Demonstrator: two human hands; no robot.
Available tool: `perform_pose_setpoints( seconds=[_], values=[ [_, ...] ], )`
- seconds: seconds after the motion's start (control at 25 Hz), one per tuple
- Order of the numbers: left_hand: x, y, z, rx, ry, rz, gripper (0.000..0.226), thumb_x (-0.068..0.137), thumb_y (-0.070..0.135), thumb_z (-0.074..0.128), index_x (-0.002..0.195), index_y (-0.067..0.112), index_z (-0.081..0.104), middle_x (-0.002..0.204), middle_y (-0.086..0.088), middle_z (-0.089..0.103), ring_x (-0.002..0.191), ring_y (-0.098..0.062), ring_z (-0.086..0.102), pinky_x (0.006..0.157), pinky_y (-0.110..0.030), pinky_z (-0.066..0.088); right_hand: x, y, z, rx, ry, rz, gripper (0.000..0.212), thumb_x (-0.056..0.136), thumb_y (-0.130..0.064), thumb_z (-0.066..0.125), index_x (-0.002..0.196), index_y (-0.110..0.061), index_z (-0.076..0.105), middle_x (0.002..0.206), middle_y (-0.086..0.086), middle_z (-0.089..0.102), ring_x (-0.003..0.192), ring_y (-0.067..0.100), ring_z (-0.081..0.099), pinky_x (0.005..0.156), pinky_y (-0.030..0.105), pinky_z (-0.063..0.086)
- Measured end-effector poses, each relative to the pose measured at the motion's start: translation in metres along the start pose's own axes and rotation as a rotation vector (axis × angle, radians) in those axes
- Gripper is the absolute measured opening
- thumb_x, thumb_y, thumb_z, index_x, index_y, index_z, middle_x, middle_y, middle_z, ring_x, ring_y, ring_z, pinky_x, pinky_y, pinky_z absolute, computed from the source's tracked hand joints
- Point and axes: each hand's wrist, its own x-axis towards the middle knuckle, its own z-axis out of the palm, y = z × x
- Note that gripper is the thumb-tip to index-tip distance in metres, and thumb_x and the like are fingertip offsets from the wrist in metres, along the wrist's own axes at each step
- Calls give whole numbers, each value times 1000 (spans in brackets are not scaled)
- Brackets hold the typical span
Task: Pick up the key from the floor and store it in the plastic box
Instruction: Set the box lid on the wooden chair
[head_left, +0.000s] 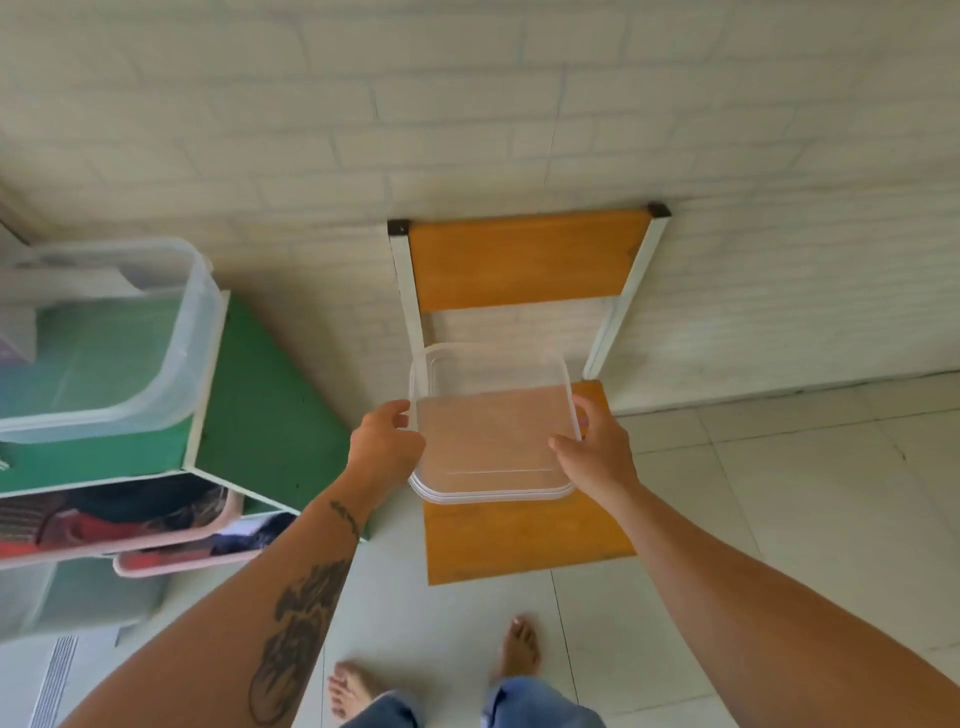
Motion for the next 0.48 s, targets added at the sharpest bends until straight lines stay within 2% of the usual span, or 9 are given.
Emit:
perform_pose_setpoints(
  seconds=[0.08,0.16,0.28,0.36,0.48],
  values=[
    [18,-17,14,24,-57,-52,63,76,3,60,137,21,57,117,1,70,100,-23,68,72,-29,57,16,18,13,-24,-20,41,69,83,-17,68,147,-27,44,138,1,58,121,23,60,94,40,56],
    [42,-37,32,28,-90,-97,57,77,1,59,130,20,63,109,4,72,99,-23,68,84,-33,56,38,38,32,-43,-31,81,70,84,-8,66,149,-23,43,142,1,53,127,24,55,93,31,50],
    [77,-67,59,17,-126,-157,49,82,-5,58,124,18,65,106,1,71,98,-23,65,78,-31,49,70,68,66,-56,-50,123,70,78,2,63,142,-21,50,134,2,58,118,25,60,85,33,56],
    [99,-90,75,1,-136,-182,53,82,-6,58,131,14,61,111,-2,70,101,-25,64,80,-32,49,89,86,90,-63,-65,152,67,75,2,63,137,-22,53,127,2,60,110,24,61,80,35,59],
    [127,-118,95,-25,-134,-222,61,83,-5,58,141,13,52,122,-3,66,104,-25,62,77,-29,49,111,106,116,-23,-62,250,60,80,-4,64,136,-21,51,122,-2,59,111,24,59,84,39,57]
  ],
)
